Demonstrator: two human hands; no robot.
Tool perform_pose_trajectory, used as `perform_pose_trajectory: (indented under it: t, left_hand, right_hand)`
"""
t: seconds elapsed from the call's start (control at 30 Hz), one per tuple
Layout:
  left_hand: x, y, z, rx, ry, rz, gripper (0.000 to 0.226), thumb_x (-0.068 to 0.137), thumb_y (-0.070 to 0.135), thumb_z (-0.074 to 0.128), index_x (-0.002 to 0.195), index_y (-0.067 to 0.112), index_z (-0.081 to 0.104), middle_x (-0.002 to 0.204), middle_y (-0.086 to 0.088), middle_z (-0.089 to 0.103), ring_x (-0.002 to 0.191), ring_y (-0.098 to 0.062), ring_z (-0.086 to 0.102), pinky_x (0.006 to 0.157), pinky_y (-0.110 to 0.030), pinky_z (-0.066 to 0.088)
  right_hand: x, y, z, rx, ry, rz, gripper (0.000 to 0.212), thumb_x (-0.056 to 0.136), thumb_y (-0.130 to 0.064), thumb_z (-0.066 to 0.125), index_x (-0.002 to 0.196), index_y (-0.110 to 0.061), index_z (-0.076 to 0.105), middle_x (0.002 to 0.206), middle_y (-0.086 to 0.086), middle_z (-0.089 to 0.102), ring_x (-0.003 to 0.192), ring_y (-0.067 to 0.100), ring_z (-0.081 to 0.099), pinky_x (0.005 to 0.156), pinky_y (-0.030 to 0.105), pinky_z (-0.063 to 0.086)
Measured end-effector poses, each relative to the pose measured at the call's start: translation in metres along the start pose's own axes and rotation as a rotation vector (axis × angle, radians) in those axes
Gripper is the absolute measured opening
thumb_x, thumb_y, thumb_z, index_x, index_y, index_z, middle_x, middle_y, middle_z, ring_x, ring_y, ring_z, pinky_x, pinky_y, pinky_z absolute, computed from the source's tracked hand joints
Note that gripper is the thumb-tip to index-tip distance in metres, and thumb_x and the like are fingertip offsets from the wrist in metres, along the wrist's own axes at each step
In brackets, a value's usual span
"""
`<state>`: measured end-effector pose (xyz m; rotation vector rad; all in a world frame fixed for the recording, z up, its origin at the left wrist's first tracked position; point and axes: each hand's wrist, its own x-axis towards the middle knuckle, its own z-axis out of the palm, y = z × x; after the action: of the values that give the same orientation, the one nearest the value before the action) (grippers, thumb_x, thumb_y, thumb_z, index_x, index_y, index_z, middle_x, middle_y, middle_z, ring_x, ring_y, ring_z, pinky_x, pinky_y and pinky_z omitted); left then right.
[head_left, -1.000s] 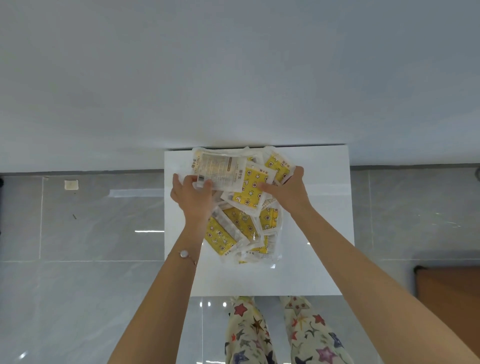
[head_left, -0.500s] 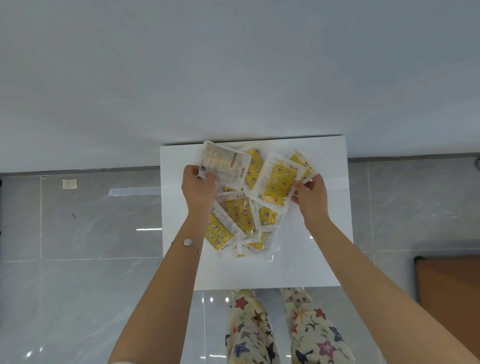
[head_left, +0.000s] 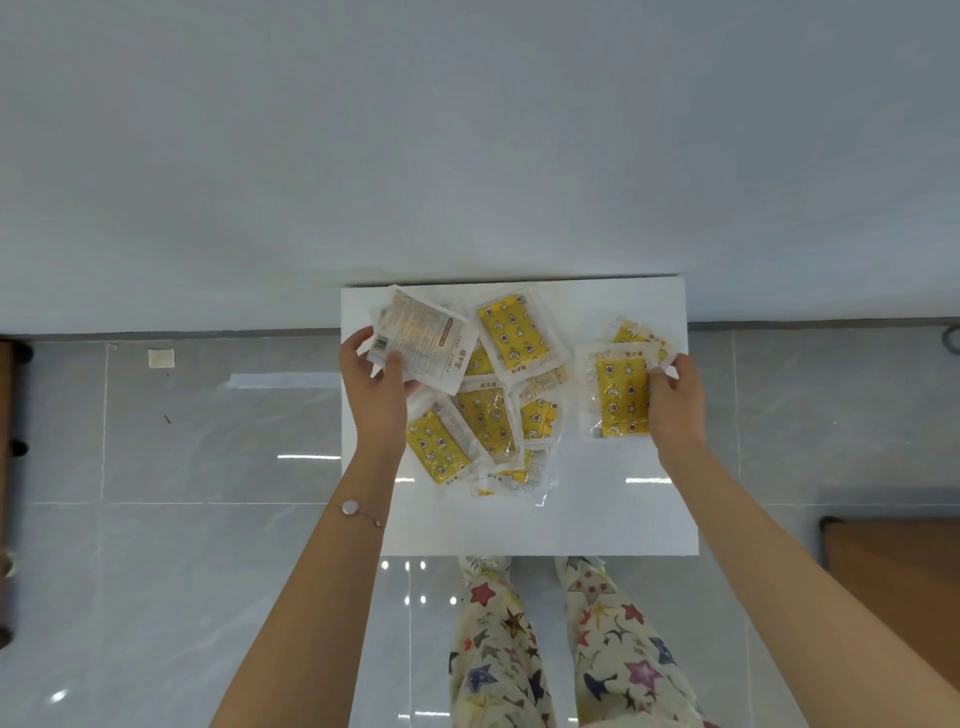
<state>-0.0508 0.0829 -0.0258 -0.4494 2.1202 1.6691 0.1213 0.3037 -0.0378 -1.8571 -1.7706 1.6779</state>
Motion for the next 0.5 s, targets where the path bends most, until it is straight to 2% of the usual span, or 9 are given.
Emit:
perform_pose_trajectory:
  t: [0.07, 0.17, 0.27, 0.4, 0.5]
  left_hand:
    - [-0.01, 0.014, -0.011, -0.013, 0.023, -0.023, 0.03, 0.094, 0.001, 0.051, 0.124, 0.008, 0.048, 0.109, 0.001, 0.056, 0.1, -0.011, 0.062, 0.075, -0.029, 0.059]
    - [-0.032, 0.038, -0.03, 0.019, 0.025, -0.006, 0.023, 0.094, 0.006, 0.053, 0.117, 0.0, 0.054, 0.108, -0.009, 0.061, 0.097, -0.017, 0.065, 0.072, -0.027, 0.058]
    - [-0.065, 0.067, -0.051, 0.007, 0.004, -0.001, 0.011, 0.094, 0.005, 0.052, 0.103, 0.002, 0.057, 0.103, -0.011, 0.063, 0.097, -0.023, 0.064, 0.07, -0.025, 0.057]
    - [-0.117, 0.106, -0.082, -0.067, -0.003, -0.028, 0.007, 0.092, 0.003, 0.055, 0.095, 0.005, 0.06, 0.1, -0.02, 0.063, 0.094, -0.029, 0.064, 0.074, -0.033, 0.058]
    - [-0.16, 0.135, -0.108, -0.159, 0.031, -0.039, 0.007, 0.094, 0.006, 0.055, 0.095, 0.007, 0.062, 0.092, -0.009, 0.065, 0.087, -0.022, 0.065, 0.067, -0.029, 0.056]
  right_hand:
    - [-0.016, -0.014, -0.007, 0.01, -0.031, -0.012, 0.015, 0.101, -0.017, 0.034, 0.106, -0.018, 0.049, 0.078, -0.001, 0.053, 0.066, 0.016, 0.047, 0.063, 0.03, 0.041]
    - [-0.049, -0.042, -0.013, 0.007, -0.112, -0.023, 0.018, 0.102, -0.019, 0.032, 0.11, -0.021, 0.049, 0.082, -0.002, 0.054, 0.07, 0.015, 0.048, 0.063, 0.029, 0.042]
    - [-0.092, -0.081, -0.017, 0.036, -0.229, -0.039, 0.02, 0.103, -0.019, 0.034, 0.114, -0.022, 0.05, 0.091, -0.005, 0.059, 0.076, 0.01, 0.057, 0.064, 0.024, 0.048]
    - [-0.146, -0.13, -0.022, 0.058, -0.4, -0.083, 0.017, 0.102, -0.026, 0.04, 0.115, -0.025, 0.05, 0.097, -0.008, 0.063, 0.082, 0.009, 0.064, 0.062, 0.023, 0.05]
    - [-0.186, -0.162, -0.027, 0.062, -0.524, -0.132, 0.016, 0.098, -0.03, 0.05, 0.113, -0.025, 0.053, 0.1, -0.001, 0.066, 0.085, 0.013, 0.068, 0.063, 0.024, 0.054]
